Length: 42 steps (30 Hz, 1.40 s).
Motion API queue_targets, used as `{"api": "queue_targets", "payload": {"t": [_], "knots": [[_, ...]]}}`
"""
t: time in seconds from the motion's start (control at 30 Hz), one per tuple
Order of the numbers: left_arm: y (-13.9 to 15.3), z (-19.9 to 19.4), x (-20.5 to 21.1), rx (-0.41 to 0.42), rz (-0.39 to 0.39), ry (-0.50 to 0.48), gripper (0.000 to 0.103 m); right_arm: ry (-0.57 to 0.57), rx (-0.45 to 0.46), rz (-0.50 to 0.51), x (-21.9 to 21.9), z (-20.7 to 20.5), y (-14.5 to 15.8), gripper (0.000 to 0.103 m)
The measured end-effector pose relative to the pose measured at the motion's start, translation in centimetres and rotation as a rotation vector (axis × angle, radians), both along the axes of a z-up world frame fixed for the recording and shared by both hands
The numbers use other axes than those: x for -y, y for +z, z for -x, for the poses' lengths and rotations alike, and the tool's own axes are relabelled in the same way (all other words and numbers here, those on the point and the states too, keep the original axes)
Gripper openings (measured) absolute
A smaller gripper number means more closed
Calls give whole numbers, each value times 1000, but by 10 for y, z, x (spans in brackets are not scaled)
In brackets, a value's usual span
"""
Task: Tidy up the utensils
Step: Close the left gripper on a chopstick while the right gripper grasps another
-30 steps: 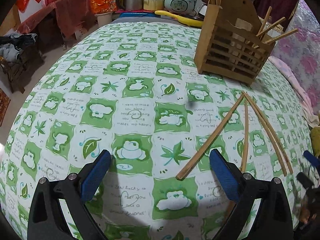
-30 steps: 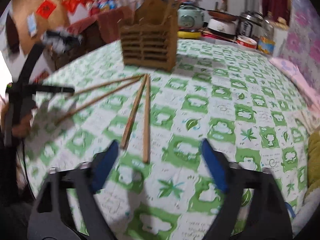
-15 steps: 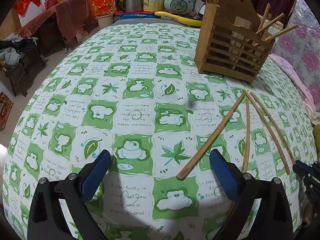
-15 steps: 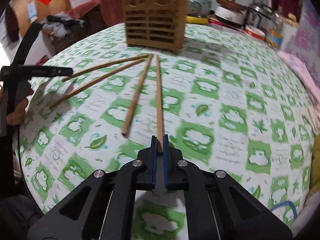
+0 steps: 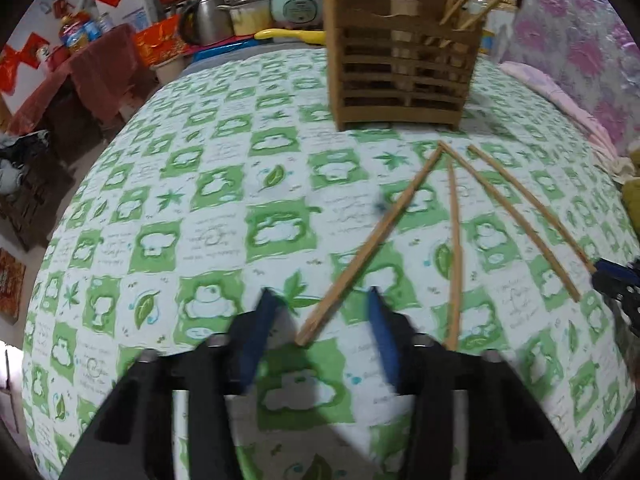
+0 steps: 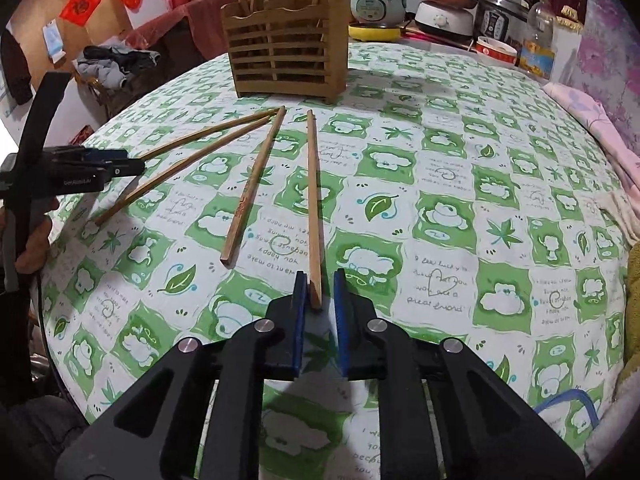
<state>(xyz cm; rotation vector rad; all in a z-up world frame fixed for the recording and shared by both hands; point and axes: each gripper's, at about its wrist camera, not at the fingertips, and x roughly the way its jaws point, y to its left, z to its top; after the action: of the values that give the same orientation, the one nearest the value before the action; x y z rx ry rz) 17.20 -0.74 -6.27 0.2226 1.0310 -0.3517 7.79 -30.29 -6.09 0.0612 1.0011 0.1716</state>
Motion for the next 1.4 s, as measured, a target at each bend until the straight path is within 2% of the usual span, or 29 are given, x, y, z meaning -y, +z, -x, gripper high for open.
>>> {"api": "queue_targets", "payload": {"t": [0.03,0.07,0.17,0.33,0.4,0.43,0.47,0.53,0.6,0.63,0.67,0.7,0.77,0.83,0.93,1.23,1.33,1.4], "knots": [[0,2,0,1,3,0,22,-1,0,-2,0,0,0,17],[0,5,0,2,6,1,17,-2,0,-3,0,0,0,17],[1,17,-3,1,5,16,8,-2,0,1,0,0,0,17],[4,36,-9,11,-5,33,7,0,0,1,0,0,0,20],[4,38,-7,16,-13,24,8,4,1,5,-1,0,1,27],[4,37,-6,14,-15,21,14,5,1,8,-1,1,1,29],[5,36,-6,17,-18,23,31,6,1,12,-2,1,1,33],[5,31,-4,21,-21,31,48,5,1,19,-3,0,1,34],[2,25,-3,-1,-17,24,48,5,1,24,-4,0,0,33],[2,23,-4,-5,-7,28,47,2,3,28,-4,0,1,33],[2,23,-4,-9,-1,27,42,2,4,27,-4,0,1,28],[3,24,-4,-1,-1,25,36,5,4,18,-3,1,0,16],[4,28,-3,6,-2,14,13,13,3,3,-3,1,0,12],[4,32,-2,10,-5,5,6,10,4,4,-3,1,0,11],[5,35,-1,21,-13,8,6,10,4,3,-3,1,0,11],[13,40,-9,49,37,25,6,-7,25,8,0,4,4,7],[13,39,-10,48,38,30,6,-2,19,10,-1,3,3,8],[13,39,-10,47,38,31,6,13,2,6,-2,2,2,12]]}}
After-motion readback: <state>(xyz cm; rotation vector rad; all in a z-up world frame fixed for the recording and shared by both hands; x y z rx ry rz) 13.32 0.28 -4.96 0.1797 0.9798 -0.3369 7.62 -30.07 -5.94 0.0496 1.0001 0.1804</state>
